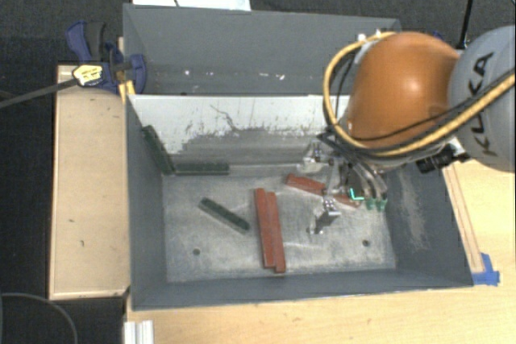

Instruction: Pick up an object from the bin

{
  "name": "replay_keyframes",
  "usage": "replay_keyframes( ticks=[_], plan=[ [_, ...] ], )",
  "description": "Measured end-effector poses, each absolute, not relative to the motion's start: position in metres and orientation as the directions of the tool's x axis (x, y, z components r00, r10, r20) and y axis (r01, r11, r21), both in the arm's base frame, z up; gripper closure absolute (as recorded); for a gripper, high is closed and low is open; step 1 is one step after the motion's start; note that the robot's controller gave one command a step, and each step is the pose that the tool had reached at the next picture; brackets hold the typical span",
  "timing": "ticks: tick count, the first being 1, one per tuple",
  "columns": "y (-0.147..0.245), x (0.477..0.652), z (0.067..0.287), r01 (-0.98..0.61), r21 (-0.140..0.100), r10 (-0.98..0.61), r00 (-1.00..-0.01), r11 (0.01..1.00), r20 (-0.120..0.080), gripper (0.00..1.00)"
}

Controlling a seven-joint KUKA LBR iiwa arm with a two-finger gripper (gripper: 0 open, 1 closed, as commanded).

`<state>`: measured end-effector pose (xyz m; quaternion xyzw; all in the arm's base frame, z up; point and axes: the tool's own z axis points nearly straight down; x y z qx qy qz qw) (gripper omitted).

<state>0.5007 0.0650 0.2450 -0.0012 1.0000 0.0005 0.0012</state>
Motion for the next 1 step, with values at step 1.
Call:
replay_keyframes(
  ticks=[1],
  plan=[
    [0.0662,0.5007,0.2443,-0.005,0.001,-0.005,-1.0,1.0,-0.002,0.0]
  ],
)
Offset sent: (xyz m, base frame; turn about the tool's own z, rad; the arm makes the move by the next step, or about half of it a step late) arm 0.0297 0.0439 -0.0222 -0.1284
